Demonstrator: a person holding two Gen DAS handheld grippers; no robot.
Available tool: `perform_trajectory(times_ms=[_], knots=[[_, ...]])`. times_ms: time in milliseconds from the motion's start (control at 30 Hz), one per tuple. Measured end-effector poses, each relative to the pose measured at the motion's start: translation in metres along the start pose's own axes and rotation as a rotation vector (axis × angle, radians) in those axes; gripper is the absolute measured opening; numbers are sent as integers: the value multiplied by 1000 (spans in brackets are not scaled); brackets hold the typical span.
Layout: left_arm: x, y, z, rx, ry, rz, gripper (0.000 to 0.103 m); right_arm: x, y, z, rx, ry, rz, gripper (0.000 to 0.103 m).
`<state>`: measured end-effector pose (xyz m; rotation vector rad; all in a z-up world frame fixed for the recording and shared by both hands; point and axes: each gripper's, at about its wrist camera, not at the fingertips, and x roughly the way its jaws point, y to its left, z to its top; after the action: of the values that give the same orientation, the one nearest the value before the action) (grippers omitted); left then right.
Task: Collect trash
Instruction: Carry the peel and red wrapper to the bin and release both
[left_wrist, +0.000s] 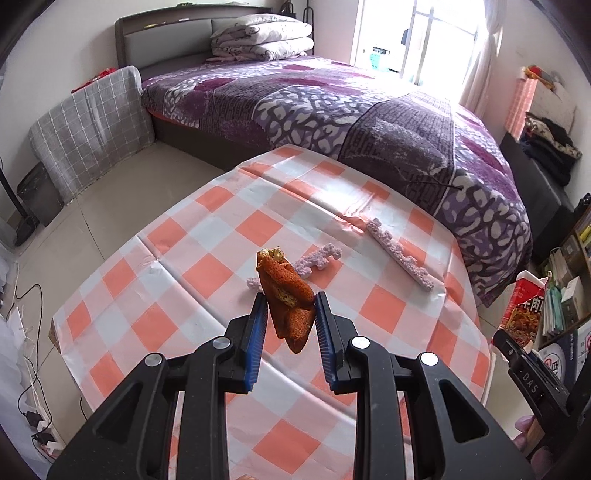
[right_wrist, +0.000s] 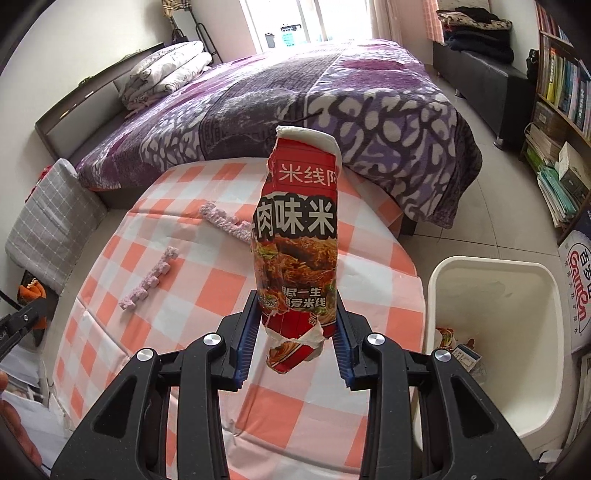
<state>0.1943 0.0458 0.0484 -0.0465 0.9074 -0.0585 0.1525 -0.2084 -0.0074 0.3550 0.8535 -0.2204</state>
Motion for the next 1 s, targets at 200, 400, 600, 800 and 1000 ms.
perform_trajectory(times_ms=[200, 400, 600, 800, 1000], knots=[[0, -28, -2, 36, -6, -20, 27, -8, -26, 5, 48, -6, -19, 35], [3, -59, -7, 79, -1, -32, 27, -15, -55, 9, 98, -7, -55, 36], [5, -92, -15, 133, 3, -52, 27, -21, -82, 10, 135, -9, -100, 36], [6, -126, -27, 203, 7, -78, 27, -23, -112, 11, 181, 11, -148, 36], [10, -156, -41, 255, 35, -137, 27, -24, -152, 8, 279, 67, -191, 34]])
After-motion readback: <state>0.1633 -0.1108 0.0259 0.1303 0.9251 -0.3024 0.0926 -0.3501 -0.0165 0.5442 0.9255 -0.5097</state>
